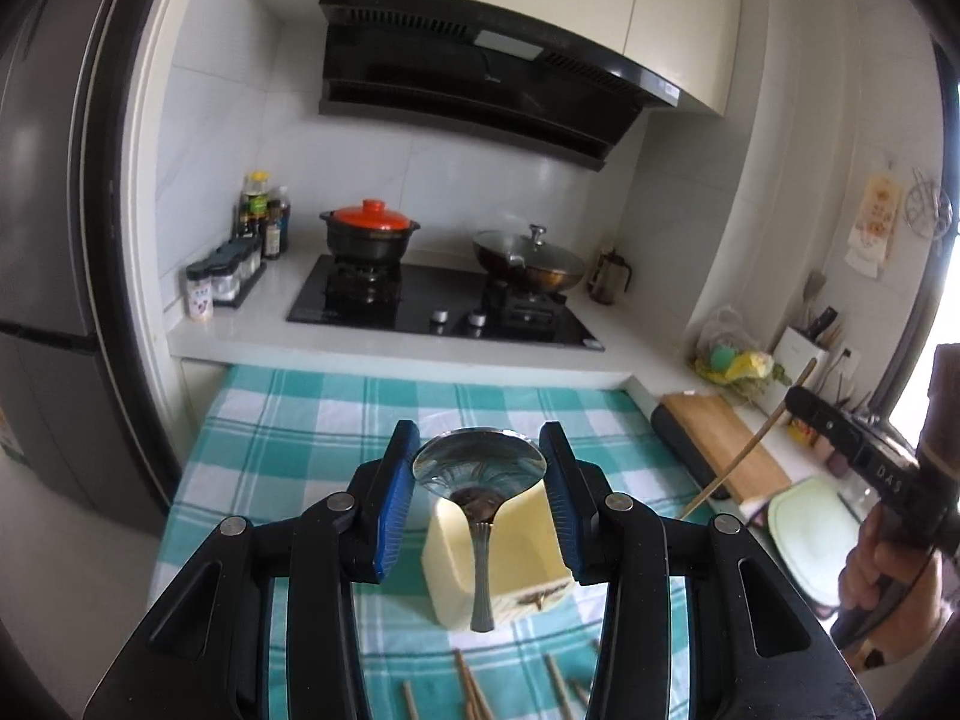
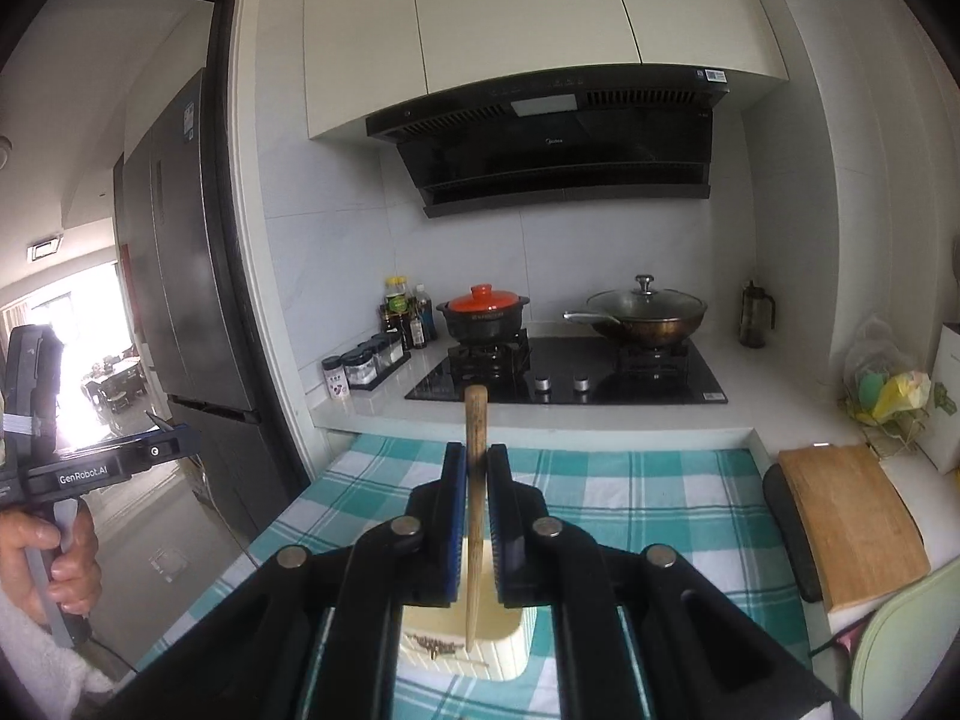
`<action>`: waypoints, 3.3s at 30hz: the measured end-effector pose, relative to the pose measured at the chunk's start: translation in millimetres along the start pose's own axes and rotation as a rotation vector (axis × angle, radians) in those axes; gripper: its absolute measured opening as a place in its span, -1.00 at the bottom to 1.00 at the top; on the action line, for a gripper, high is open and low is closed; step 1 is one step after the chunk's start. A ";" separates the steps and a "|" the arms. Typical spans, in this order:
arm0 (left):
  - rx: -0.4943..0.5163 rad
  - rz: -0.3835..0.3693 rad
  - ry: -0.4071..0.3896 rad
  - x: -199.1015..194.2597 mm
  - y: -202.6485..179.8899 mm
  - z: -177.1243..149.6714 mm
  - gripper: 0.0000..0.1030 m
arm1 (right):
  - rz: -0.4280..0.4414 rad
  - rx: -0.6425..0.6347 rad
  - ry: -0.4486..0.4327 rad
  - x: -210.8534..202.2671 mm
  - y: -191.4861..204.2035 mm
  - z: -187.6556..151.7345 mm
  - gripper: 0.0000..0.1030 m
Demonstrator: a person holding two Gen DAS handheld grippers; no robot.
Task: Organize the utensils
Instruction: 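Lift the spoon and chopstick and carry both over the cream caddy, then open both grippers to drop the spoon and chopstick into the caddy, then move the right tool back toward the remaining chopsticks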
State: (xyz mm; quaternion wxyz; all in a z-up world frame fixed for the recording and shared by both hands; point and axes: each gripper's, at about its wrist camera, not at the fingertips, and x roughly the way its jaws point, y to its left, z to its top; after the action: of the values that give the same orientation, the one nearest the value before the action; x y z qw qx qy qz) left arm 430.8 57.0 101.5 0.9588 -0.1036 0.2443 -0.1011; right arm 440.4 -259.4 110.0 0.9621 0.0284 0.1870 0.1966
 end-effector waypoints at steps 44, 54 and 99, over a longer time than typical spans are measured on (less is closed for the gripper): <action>0.070 0.149 0.353 -36.2 51.8 -172.4 0.68 | -0.070 0.012 0.272 -62.9 -27.4 -134.6 0.10; -0.022 0.182 0.309 -83.0 23.8 -287.6 0.75 | -0.221 -0.017 0.262 -143.4 10.8 -268.3 0.10; -0.009 0.283 0.376 -47.2 4.6 -335.6 0.79 | -0.196 0.063 0.416 -119.1 16.1 -339.4 0.10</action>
State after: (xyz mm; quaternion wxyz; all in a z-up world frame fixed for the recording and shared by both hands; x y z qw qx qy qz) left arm 226.6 22.8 -166.8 0.9006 -0.0522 0.4311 0.0178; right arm 207.0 -297.3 -161.6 0.9160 -0.0010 0.3891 0.0977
